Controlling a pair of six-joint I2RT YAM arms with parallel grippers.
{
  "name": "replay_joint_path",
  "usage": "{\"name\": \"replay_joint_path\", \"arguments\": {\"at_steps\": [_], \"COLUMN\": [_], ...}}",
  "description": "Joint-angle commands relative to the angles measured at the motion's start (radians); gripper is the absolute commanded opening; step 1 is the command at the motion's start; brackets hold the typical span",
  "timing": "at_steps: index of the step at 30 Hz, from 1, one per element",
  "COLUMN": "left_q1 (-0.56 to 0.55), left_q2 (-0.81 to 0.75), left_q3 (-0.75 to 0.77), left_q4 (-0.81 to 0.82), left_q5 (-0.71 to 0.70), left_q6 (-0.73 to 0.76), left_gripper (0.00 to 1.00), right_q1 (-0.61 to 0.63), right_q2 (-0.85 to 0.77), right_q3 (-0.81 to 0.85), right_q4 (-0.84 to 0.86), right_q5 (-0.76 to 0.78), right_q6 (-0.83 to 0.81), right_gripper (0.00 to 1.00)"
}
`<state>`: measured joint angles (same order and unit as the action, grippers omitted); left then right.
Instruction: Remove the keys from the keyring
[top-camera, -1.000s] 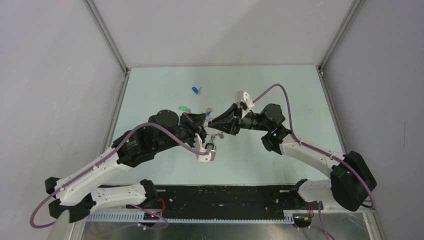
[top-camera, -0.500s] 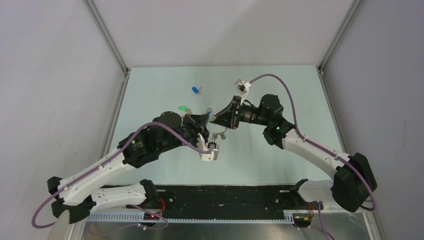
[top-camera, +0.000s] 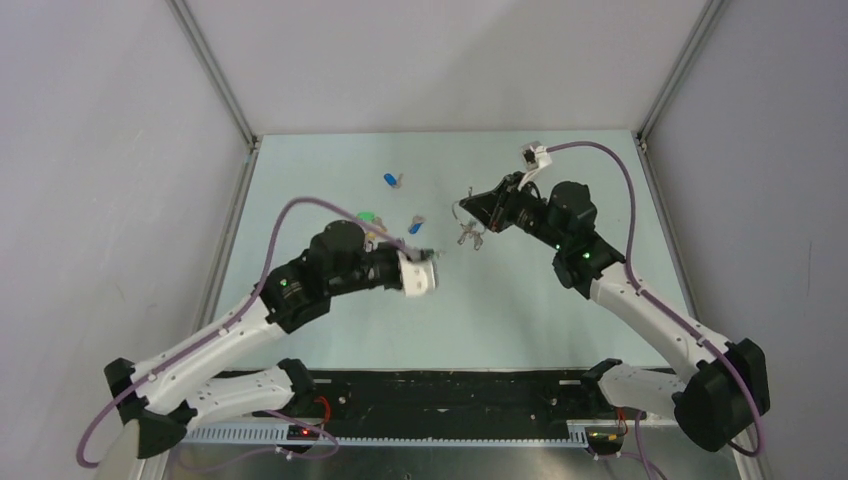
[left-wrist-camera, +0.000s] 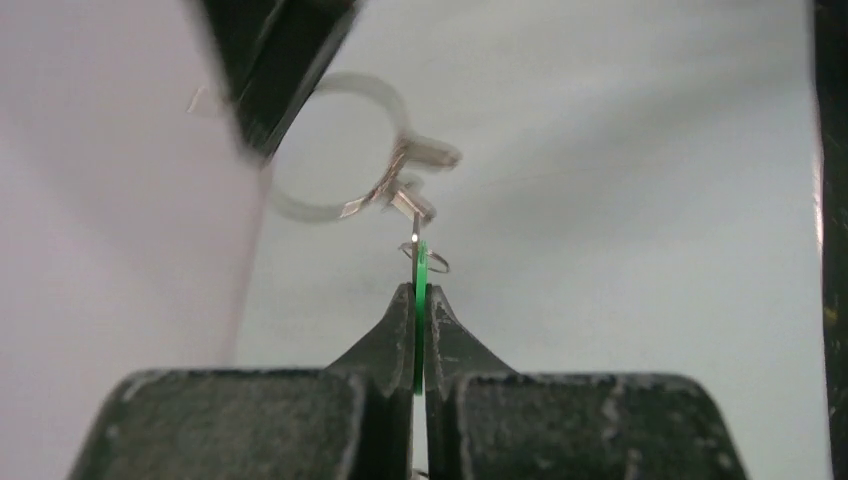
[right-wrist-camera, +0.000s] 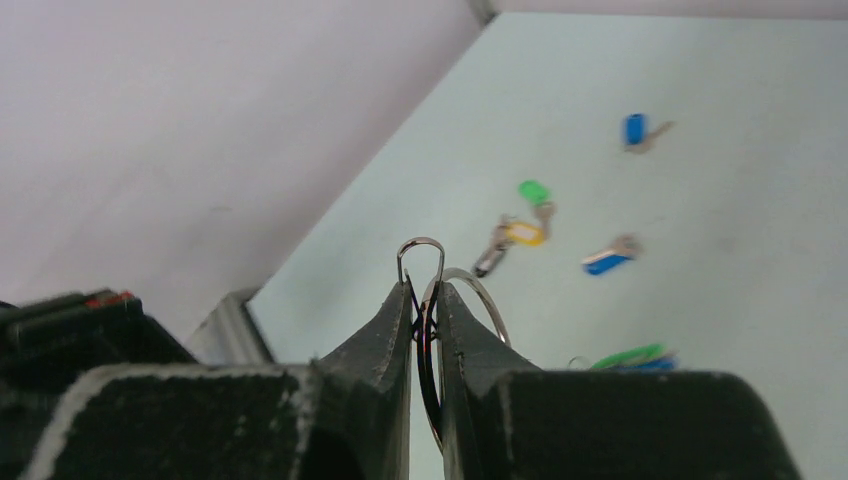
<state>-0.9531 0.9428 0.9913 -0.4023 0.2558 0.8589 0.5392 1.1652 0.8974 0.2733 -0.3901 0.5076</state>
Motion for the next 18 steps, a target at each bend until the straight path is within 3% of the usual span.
{"name": "replay_joint_path", "arguments": {"at_steps": [1,6,11,18], "left_q1": [0.149,0.309,0.498,0.525], "left_q2": [0.052,0.158,0.353,0.611], "left_q3": [-0.073,-0.162,-0.178,-0.106], "left_q4": [0.336,0.478,0.596,0.708], "left_q5": [-0.061,-0.129,0.011,-0.017], "left_q6": [-0.633,-0.905,-1.105,-1.188], "left_gripper": [0.0,0.0,0.04,0.05], "right_q1": [-0.024,-0.063,-0.102,-0.132], "right_q2": [-0.069,-0.148,-0.219,-0.241], "right_q3": [0.015,0.001,-0.012,-0.019], "right_q4": [-0.158,-0.249,-0.31,-0.364], "right_q5": [0.217,0.339,0.385,0.481], "right_q6": [-0.148,-0.231,-0.262,-0.282], "right_gripper": [0.0,0.0,0.0,0.0]}}
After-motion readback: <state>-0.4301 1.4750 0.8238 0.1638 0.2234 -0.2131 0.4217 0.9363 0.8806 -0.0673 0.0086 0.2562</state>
